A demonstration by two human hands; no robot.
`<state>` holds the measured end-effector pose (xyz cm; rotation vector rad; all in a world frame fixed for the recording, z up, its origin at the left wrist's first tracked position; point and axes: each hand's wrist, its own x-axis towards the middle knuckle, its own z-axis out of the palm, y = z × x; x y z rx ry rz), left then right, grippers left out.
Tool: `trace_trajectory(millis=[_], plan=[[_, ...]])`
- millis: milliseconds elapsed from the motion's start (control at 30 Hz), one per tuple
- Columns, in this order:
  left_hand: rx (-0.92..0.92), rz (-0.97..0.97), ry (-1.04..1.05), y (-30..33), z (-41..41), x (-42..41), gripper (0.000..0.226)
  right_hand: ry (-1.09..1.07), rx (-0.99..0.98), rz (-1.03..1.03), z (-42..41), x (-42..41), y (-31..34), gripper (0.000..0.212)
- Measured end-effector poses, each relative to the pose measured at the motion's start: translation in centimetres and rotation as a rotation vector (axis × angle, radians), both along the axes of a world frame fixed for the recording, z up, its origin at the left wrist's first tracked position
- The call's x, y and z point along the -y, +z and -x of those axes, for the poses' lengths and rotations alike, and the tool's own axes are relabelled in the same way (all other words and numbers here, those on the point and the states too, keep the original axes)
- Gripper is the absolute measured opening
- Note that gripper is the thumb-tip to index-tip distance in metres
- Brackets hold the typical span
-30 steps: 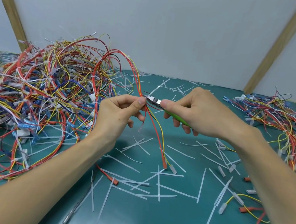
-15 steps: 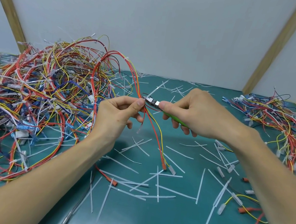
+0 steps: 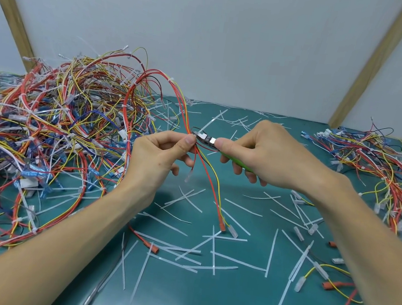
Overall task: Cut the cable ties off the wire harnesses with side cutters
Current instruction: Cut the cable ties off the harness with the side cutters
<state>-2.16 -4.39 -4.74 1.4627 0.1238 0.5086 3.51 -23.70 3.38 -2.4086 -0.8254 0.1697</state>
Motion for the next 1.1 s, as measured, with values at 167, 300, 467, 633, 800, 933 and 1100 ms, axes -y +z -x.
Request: trace_trajectory(millis=[167, 300, 467, 633, 800, 933, 1100], plan=[[0.001, 0.004, -0.004, 0.07, 0.03, 0.05, 0.013, -0.001, 0.002, 0.002, 0.02, 0.04, 0.05, 0.051], [0.001, 0.006, -0.004, 0.12, 0.05, 0.09, 0.013, 0.002, 0.009, 0.004, 0.02, 0.03, 0.03, 0.051], [0.002, 0.004, -0.002, 0.02, 0.05, 0.07, 0.013, 0.003, 0.027, 0.005, -0.06, 0.08, -0.01, 0.051], [0.009, 0.008, -0.007, -0.05, -0.08, 0.0, 0.018, 0.009, 0.045, 0.001, -0.07, 0.04, -0.15, 0.052], [0.016, 0.011, -0.014, -0.08, -0.06, -0.02, 0.021, 0.012, 0.052, -0.001, -0.21, 0.07, -0.22, 0.052], [0.012, 0.012, -0.014, -0.01, -0.05, -0.02, 0.021, 0.012, 0.059, -0.01, -0.26, 0.07, -0.33, 0.052], [0.007, 0.007, -0.014, -0.04, -0.04, -0.05, 0.019, 0.012, 0.058, -0.014, -0.32, 0.08, -0.44, 0.051]])
